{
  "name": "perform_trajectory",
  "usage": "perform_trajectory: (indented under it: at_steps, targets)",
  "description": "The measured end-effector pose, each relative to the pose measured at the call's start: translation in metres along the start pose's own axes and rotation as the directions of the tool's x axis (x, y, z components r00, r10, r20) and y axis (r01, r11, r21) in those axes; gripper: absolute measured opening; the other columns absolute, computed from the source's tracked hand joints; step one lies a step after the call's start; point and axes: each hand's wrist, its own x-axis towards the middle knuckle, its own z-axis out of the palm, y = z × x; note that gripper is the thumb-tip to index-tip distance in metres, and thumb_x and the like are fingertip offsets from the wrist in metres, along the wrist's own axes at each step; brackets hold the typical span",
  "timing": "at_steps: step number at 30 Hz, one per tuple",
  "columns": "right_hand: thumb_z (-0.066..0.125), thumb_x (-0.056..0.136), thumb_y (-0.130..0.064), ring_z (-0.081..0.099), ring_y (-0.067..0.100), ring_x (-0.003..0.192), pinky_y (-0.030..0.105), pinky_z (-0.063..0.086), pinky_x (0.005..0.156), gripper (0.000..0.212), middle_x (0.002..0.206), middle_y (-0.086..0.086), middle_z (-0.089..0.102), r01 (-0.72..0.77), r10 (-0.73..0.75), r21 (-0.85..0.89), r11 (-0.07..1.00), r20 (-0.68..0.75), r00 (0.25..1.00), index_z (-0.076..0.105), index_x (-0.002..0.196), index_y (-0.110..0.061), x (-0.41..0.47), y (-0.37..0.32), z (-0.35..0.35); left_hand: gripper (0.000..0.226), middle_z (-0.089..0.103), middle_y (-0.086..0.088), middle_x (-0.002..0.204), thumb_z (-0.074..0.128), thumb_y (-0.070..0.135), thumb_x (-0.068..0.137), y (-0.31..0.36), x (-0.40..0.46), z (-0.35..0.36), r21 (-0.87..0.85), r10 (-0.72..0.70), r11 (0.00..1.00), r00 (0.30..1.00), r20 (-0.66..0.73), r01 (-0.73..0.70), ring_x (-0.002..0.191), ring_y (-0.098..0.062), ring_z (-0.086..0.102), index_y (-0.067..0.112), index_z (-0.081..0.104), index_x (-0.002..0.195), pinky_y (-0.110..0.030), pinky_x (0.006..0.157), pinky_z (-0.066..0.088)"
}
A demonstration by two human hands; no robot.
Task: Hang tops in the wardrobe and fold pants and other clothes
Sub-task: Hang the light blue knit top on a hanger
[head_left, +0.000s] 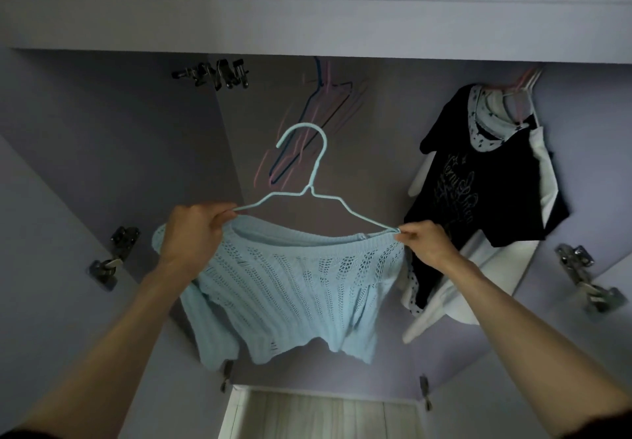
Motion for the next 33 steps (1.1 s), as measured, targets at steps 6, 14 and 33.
perform_trajectory:
  at_steps: [6,14,33]
  targets:
    - [0.052,0.095,-0.009,0.062,0.022,0.082,0.034,0.049,0.084,0.02,0.085,0.016,0.068,0.041,-0.021,0.17,0.985,-0.121,0.992,0.068,0.101,0.002,0.009,-0.011,-0.016,0.029,0.072,-0.008,0.069,0.065,-0.013,0.062,-0.014,-0.016,-0.001,0.296,0.119,0.946,0.991,0.056,-0.13,0.062,-0.025,0.066,0.01,0.076,0.076,-0.036,0.069,0.021]
    - [0.042,0.1,-0.012,0.052,0.014,0.083,0.017,0.035,0.071,0.022,0.09,0.005,0.059,0.36,-0.229,0.206,0.91,-0.474,0.85,0.059,0.107,0.0,0.004,-0.059,-0.015,0.023,0.072,-0.007,0.066,0.07,-0.007,0.068,-0.017,-0.013,0.003,0.277,0.058,0.958,0.996,0.073,-0.077,0.061,-0.025,0.066,0.014,0.076,0.073,-0.035,0.07,0.019]
    - [0.058,0.092,-0.016,0.061,0.025,0.091,0.035,0.046,0.08,0.024,0.104,0.009,0.066,0.274,-0.294,-0.207,0.939,-0.076,0.953,0.06,0.115,-0.01,0.0,-0.042,-0.014,0.013,0.072,-0.014,0.09,0.065,-0.004,0.082,0.008,0.001,-0.01,-0.135,-0.04,0.99,0.996,-0.075,0.029,0.082,-0.012,0.06,-0.003,0.073,0.093,0.007,0.078,0.032]
